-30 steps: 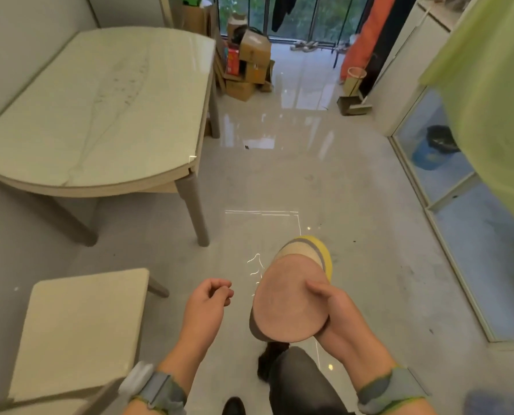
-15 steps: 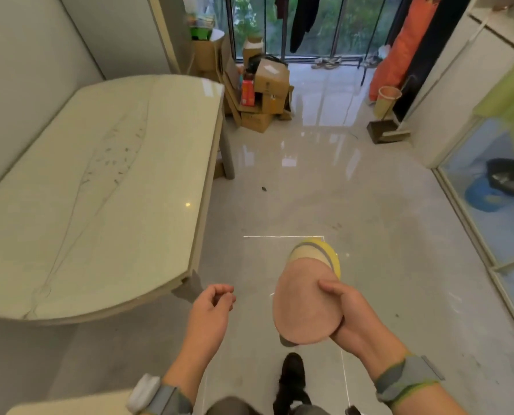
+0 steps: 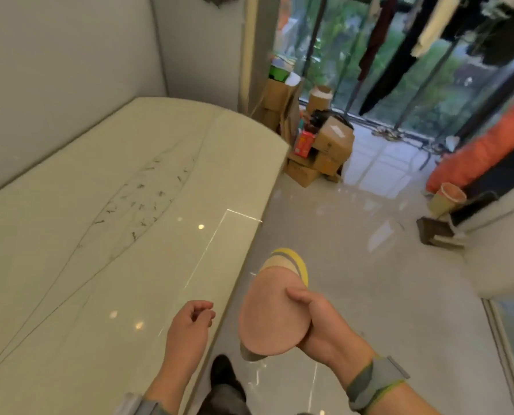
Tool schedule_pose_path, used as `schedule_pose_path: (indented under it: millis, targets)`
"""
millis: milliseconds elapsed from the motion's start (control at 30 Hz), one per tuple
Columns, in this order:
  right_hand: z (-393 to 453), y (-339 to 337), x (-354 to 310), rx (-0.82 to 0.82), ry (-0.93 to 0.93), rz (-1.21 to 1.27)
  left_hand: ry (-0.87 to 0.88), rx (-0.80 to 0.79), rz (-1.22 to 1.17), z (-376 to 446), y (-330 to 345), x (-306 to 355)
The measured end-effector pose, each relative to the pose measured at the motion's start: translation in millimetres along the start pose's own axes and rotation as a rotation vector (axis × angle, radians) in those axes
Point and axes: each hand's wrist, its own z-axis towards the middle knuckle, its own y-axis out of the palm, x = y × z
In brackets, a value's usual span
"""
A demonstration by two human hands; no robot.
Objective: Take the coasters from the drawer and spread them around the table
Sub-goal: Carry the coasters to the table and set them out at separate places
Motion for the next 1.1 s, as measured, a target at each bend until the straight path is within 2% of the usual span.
schedule_pose_path:
  millis: [133, 300, 467, 533, 633, 667, 767, 867, 933, 967, 1033, 1100]
  targets:
    - [51.7, 53.4, -65.4, -0.072, 0.015, -0.156, -0.050, 0.102, -0.097, 54.3, -11.3, 36.6]
    - [117.6, 111.5, -107.5, -0.146, 0.089, -0.279, -0.134, 0.220, -0.238, 91.9, -17.9, 59.3]
    - [199.5, 175.4, -134.5, -0.295, 0.235, -0.538, -0.268, 0.486, -0.363, 129.2, -12.7, 62.8]
    - [232.4, 195.2, -149.4, -0.379, 0.300, -0.654, -0.353, 0.625, -0.413, 145.1, 0.8, 62.8]
    - [273.1, 208.5, -170.4, -0.442, 0.360, -0.820, -0.444, 0.744, -0.455, 155.3, 33.1, 77.7]
    - [290.4, 211.7, -179.2, -0.459, 0.365, -0.902, -0.466, 0.761, -0.461, 164.6, 44.9, 81.8]
    - [319.1, 228.4, -184.8, -0.427, 0.322, -0.989, -0.445, 0.677, -0.427, 178.7, 36.0, 90.6]
    - [340.4, 236.5, -192.6, -0.416, 0.235, -1.059, -0.405, 0.708, -0.361, 195.0, 20.8, 100.8]
    - [339.9, 232.4, -197.1, -0.417, 0.163, -1.121, -0.406, 0.668, -0.309, 193.2, 24.3, 100.4]
    - [393.3, 206.7, -219.8, -0.425, 0.255, -1.298, -0.558, 0.637, -0.366, 232.2, 85.6, 96.1]
    - [415.6, 183.5, -222.9, -0.483, 0.209, -1.489, -0.561, 0.656, -0.392, 237.8, 109.4, 97.7]
    - [418.9, 174.7, -222.3, -0.520, 0.062, -1.646, -0.558, 0.642, -0.367, 244.3, 115.4, 96.0]
